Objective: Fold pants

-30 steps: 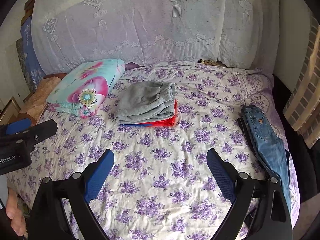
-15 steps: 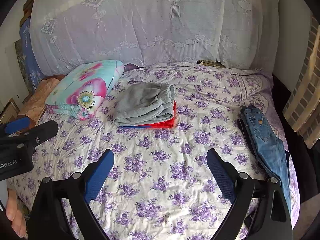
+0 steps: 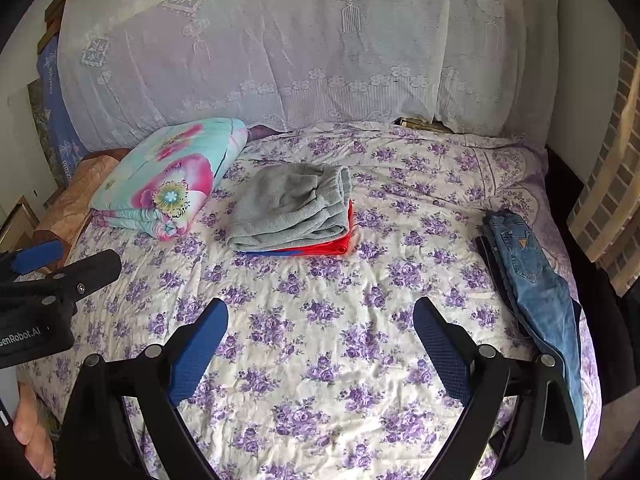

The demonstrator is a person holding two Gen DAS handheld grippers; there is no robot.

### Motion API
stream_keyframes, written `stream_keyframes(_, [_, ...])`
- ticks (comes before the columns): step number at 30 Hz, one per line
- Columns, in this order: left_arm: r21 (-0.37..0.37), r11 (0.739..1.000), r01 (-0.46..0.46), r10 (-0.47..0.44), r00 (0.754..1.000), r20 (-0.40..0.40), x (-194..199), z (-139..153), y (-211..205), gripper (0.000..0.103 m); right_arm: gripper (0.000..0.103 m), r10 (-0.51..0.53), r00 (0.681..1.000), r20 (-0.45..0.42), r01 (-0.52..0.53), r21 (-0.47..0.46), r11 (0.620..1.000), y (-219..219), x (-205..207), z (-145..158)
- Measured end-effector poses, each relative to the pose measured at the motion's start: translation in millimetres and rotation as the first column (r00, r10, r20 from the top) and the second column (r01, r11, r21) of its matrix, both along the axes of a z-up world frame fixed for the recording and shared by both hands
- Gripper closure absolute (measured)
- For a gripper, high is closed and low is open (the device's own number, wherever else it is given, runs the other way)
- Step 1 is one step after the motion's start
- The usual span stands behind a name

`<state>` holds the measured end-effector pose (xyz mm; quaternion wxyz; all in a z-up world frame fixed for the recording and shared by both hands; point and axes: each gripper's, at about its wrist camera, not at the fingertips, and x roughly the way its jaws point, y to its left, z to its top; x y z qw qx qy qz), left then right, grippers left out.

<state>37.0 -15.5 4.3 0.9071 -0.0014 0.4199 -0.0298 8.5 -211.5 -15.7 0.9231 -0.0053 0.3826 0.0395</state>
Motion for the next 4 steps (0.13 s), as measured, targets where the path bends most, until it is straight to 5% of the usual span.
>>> stream_keyframes(4, [-0.001, 1.0, -0.006, 0.006, 1.0, 0.0, 0.4, -0.2, 2.8, 0.005, 0.009, -0.002, 1.0, 0.001, 0.002, 0.001, 1.0, 0.7, -0.5, 0.2])
